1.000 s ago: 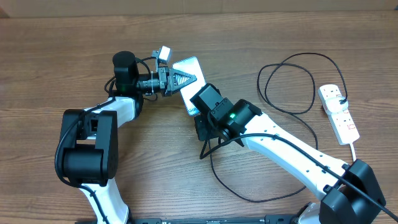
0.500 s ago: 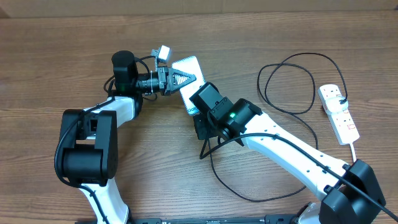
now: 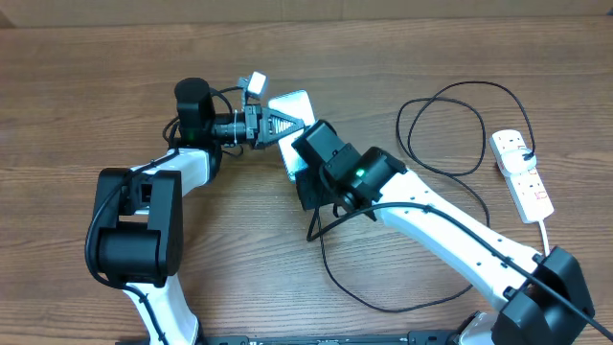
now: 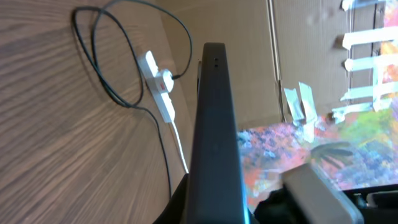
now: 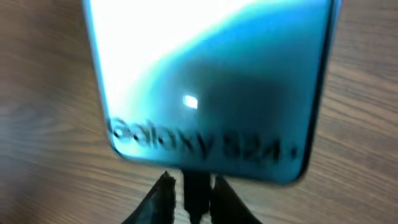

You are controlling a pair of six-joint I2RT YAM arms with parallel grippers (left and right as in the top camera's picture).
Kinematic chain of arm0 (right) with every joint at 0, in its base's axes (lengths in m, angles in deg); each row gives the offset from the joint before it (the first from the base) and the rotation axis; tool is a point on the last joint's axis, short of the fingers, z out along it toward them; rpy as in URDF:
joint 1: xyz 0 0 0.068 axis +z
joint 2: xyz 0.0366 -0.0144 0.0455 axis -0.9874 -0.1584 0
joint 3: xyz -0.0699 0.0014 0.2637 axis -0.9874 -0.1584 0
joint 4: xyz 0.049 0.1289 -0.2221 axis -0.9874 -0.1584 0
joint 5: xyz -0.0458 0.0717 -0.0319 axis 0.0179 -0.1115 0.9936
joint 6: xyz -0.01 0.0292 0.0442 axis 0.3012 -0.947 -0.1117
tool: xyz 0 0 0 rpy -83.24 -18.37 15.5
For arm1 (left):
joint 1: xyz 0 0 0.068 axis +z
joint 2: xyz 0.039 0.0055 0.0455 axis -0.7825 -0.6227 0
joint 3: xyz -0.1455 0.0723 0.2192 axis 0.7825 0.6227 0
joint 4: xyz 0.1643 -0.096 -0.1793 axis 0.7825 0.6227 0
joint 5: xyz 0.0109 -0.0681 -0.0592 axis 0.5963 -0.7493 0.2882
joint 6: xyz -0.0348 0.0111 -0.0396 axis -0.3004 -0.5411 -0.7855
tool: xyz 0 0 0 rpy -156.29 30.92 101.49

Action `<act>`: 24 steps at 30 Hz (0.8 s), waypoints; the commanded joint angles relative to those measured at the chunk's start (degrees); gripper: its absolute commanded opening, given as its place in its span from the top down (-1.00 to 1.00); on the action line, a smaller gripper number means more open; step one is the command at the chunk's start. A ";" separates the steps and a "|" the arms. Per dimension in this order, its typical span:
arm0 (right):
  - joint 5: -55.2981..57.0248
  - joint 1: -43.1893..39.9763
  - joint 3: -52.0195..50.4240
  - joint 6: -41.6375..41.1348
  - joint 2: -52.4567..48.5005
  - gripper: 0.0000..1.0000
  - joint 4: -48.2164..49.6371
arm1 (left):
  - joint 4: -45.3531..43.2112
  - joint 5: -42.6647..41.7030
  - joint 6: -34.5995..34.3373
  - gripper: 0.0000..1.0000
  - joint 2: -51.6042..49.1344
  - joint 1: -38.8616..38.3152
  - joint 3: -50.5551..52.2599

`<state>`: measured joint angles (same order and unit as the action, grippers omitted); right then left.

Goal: Plug charger to phone and switch on socket
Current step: 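Open the right gripper off the plug and pull it back, then lower the phone with the left gripper flat onto the table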

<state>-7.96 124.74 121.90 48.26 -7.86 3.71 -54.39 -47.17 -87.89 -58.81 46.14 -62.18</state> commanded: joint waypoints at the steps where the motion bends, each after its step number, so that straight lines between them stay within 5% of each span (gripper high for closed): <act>1: 0.92 -0.50 2.78 0.22 1.20 0.32 -1.97 | -0.15 0.17 0.11 0.91 0.33 -0.72 -0.37; 3: 0.94 -0.68 3.63 0.22 1.86 0.17 -4.33 | -0.15 2.29 -1.49 0.91 0.33 -0.74 -0.37; 11: 1.57 -3.58 13.42 0.22 6.16 0.12 -21.97 | -0.13 18.16 -14.40 0.91 0.35 -4.33 -0.37; 16: 8.48 -4.35 19.93 0.20 12.94 -0.56 -31.41 | 3.52 30.01 -16.87 0.92 0.35 -12.70 -0.74; 19: 11.76 -4.35 20.44 0.13 18.88 -0.94 -33.42 | 16.11 36.17 -10.47 0.92 0.35 -17.57 -3.08; 24: 16.94 -4.35 20.41 -3.65 28.52 -1.00 -34.95 | 46.53 45.07 8.52 0.92 0.35 -21.49 -13.14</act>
<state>3.84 120.35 141.18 47.28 16.90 -31.13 -14.94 -10.15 -93.51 -59.14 24.88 -68.22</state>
